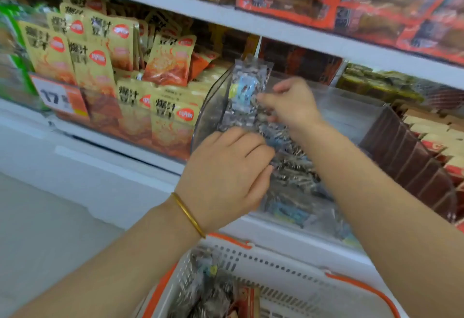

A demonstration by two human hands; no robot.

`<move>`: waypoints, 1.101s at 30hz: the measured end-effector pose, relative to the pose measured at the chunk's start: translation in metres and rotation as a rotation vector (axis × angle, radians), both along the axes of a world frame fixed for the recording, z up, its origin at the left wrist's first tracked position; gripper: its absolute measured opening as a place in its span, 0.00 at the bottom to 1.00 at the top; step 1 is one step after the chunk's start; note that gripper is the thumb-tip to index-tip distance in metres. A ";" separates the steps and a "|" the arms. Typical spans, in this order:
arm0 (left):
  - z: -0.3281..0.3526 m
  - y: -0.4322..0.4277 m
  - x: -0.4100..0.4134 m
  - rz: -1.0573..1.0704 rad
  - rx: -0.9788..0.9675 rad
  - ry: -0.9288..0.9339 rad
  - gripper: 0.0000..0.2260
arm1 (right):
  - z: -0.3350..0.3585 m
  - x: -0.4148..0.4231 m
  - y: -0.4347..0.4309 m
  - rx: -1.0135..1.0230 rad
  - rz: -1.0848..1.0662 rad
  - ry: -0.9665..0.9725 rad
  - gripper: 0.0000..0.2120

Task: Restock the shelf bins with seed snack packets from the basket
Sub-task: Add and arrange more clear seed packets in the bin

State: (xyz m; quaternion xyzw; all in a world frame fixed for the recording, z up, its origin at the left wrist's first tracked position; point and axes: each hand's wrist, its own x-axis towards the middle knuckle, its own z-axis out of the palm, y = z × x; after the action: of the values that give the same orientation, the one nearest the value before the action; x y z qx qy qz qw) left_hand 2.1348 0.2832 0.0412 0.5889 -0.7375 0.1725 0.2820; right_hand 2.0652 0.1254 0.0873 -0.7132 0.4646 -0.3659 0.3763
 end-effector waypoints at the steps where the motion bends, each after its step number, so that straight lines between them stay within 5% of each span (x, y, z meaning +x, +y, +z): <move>1: 0.002 0.013 -0.001 -0.030 -0.023 -0.022 0.12 | 0.006 -0.014 0.023 -0.049 0.050 -0.038 0.12; 4: -0.011 0.055 -0.002 -0.097 0.057 -0.063 0.11 | 0.000 -0.066 0.104 -0.209 0.246 -0.098 0.10; 6: -0.032 0.079 0.000 -0.066 0.237 -0.088 0.10 | -0.037 -0.095 0.141 -0.091 0.376 -0.055 0.10; 10: -0.072 0.115 0.003 0.033 0.655 -0.180 0.14 | -0.163 -0.111 0.155 0.240 0.503 0.449 0.03; 13: -0.083 0.135 0.010 0.110 0.783 -0.193 0.16 | -0.251 -0.100 0.140 0.269 0.496 0.689 0.18; 15: -0.085 0.138 0.008 0.159 0.812 -0.148 0.19 | -0.291 -0.087 0.136 0.247 0.550 0.679 0.36; 17: -0.084 0.131 0.006 0.201 0.817 -0.164 0.21 | -0.315 -0.074 0.134 0.232 0.588 0.622 0.42; 23: -0.082 0.098 0.013 0.243 0.922 -0.257 0.17 | -0.333 -0.059 0.138 0.213 0.383 0.352 0.32; 29: -0.085 0.095 0.016 0.218 0.993 -0.301 0.16 | -0.330 -0.052 0.128 -0.028 0.428 0.585 0.12; 33: -0.084 0.094 0.013 0.202 0.998 -0.322 0.16 | -0.300 -0.059 0.126 -0.039 0.266 0.288 0.09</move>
State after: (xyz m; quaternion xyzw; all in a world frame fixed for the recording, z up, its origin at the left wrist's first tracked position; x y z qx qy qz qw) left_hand 2.1476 0.3769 -0.0431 0.6856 -0.7034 -0.0845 -0.1672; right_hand 2.0063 0.2515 -0.2128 -0.8203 0.4083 -0.2160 0.3372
